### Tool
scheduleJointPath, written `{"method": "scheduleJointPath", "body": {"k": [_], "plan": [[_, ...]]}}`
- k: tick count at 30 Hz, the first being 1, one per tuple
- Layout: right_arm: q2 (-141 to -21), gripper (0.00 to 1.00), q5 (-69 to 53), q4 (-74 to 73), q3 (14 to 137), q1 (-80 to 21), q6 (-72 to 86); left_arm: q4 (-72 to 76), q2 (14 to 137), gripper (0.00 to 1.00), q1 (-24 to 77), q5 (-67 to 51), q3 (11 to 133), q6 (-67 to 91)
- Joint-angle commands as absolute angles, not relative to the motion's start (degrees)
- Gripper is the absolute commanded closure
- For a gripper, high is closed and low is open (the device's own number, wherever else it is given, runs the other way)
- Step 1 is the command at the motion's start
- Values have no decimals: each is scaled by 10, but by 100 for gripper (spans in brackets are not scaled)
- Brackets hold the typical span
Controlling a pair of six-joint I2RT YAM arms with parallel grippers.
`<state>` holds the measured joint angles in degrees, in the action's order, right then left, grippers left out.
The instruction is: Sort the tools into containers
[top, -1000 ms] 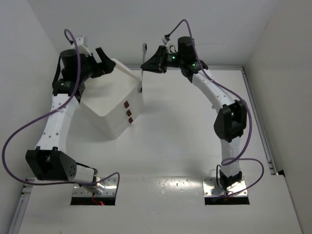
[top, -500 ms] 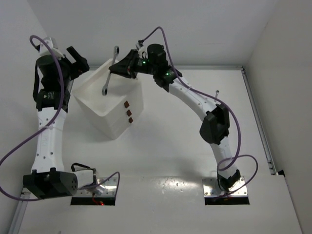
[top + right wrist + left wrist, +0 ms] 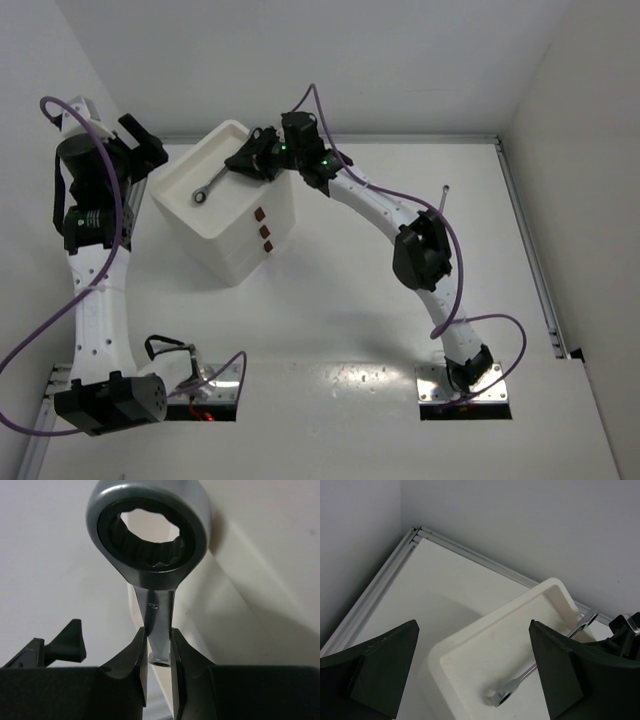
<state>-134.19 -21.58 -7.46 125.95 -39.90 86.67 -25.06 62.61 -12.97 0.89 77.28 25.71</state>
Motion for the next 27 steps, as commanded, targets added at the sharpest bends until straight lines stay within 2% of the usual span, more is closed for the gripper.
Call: {"method": "scheduleJointPath", "body": {"k": [1, 7, 16, 18, 20, 22, 24, 27], "plan": [[-1343, 100, -240, -19, 1294, -416, 846, -250, 609, 0, -146, 5, 760, 252], [-1348, 100, -296, -19, 1332, -432, 764, -261, 598, 0, -151, 0, 744, 258], [-1343, 100, -313, -49, 1306, -432, 769, -261, 592, 0, -151, -11, 732, 264], [-1343, 83, -318, -41, 1297, -438, 769, -261, 592, 0, -151, -11, 732, 264], [-1343, 58, -318, -35, 1292, -438, 769, -261, 598, 0, -151, -16, 732, 264], [-1348, 52, -324, -28, 1300, -438, 764, -261, 598, 0, -151, -21, 732, 264], [-1348, 38, -331, -22, 1300, -438, 764, -261, 598, 0, -151, -21, 732, 264], [-1348, 28, -337, -9, 1300, -438, 750, -261, 598, 0, -151, -26, 732, 264]]}}
